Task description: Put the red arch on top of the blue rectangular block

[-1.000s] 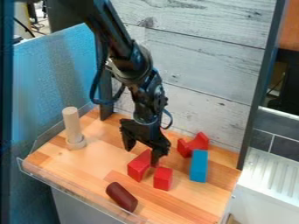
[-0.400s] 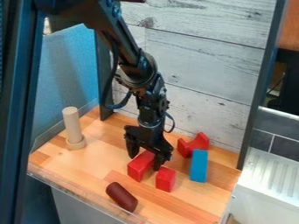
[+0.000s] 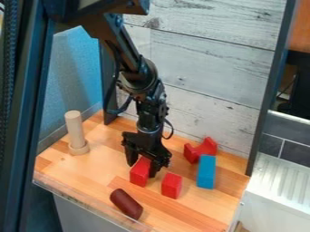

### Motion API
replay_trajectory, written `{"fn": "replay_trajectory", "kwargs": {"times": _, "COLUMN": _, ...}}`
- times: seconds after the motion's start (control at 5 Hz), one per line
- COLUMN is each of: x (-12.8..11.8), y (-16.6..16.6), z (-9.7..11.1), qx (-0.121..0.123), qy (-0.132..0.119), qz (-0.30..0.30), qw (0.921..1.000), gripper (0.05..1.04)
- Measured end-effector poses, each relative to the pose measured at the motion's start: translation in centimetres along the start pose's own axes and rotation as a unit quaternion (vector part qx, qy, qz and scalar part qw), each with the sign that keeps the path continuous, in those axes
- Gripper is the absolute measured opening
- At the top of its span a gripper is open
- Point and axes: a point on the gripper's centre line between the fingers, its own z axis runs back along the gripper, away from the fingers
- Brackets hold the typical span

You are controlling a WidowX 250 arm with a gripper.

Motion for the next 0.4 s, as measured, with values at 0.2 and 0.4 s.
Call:
{"fn": "replay_trajectory", "kwargs": {"times": 0.2, "x": -0.1, "y": 0.2, "z": 0.0, "qx": -0.004, "qy": 0.000, "qz": 0.009, "qw": 1.0000, "gripper": 0.603}}
{"fn": "replay_trajectory", "kwargs": {"times": 0.4, "x": -0.1, "y": -0.1, "z": 1.4, "qx": -0.019, "qy": -0.001, "qz": 0.035, "qw": 0.9992, "gripper": 0.601}}
